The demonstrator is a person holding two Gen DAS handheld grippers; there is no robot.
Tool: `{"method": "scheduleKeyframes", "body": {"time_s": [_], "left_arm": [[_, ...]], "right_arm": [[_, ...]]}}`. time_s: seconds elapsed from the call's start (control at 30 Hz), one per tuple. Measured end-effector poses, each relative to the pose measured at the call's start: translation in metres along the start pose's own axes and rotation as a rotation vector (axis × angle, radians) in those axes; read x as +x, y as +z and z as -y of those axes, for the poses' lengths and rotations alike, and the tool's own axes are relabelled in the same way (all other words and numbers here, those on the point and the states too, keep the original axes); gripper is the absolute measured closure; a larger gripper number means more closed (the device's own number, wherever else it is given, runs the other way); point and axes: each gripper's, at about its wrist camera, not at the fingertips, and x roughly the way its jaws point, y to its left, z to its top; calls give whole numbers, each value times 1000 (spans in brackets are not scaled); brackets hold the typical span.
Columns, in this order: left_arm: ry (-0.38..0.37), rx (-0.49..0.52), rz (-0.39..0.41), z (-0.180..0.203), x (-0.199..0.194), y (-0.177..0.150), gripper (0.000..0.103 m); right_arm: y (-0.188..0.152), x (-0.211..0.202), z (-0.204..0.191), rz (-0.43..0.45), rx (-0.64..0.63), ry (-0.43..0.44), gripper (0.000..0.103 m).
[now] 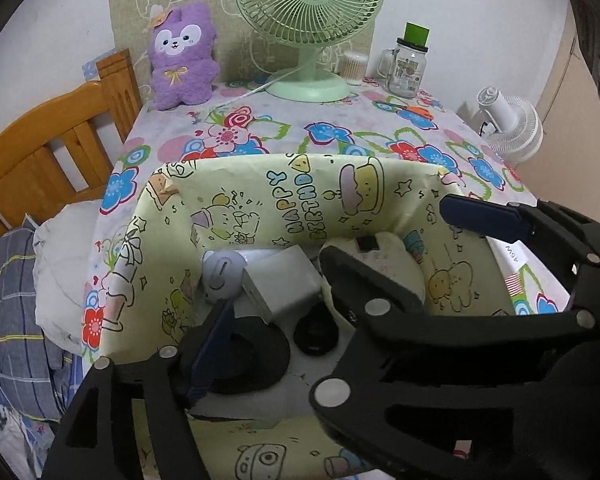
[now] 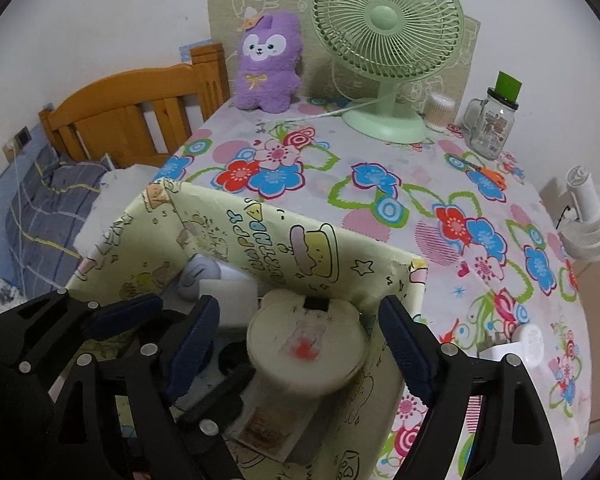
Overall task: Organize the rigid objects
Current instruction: 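Lower the white cube into the box with the left tool while the right tool lowers the compact, then open both tools and withdraw them from the yellow box toward the table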
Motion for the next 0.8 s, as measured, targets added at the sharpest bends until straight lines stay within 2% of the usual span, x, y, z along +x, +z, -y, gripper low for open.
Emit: {"method": "scheduleKeyframes", "body": {"time_s": [0.2,0.53,0.8], "left_arm": [[47,11,30,5,-8,-2,16],[78,9,47,6,-19,-6,15],[96,17,60,13,-26,-6,15]], "right_arm": [[-1,-6,1,5,0,15,17],[-4,-18,1,14,-2,14,15],[-6,-30,3,29,2,-30,12]]}}
